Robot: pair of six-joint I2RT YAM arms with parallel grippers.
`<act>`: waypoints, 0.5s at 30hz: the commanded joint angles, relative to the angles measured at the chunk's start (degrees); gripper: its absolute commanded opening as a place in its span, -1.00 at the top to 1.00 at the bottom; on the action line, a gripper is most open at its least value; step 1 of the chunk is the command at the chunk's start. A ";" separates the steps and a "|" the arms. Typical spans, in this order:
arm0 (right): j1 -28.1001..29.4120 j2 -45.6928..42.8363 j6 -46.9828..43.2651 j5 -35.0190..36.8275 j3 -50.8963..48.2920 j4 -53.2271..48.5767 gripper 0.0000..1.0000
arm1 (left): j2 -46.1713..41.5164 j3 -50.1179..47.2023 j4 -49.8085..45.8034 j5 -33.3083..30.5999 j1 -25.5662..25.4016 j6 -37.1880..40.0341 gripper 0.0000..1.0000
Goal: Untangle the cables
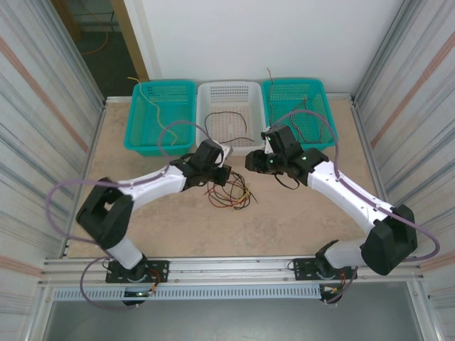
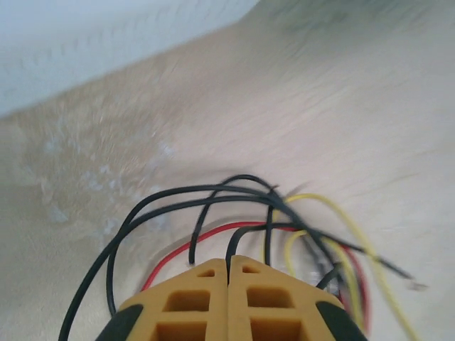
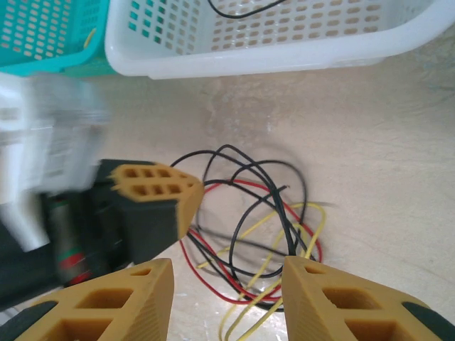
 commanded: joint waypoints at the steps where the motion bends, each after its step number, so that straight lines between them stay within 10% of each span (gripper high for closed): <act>1: -0.13 -1.14 -0.46 -3.54 -0.54 1.98 0.11 | -7.99 1.17 -1.50 -0.32 -0.91 -1.68 1.00; 15: 2.88 -0.36 -2.57 -8.29 -0.02 6.30 -0.05 | -22.21 5.93 -0.99 6.88 0.34 -7.27 1.00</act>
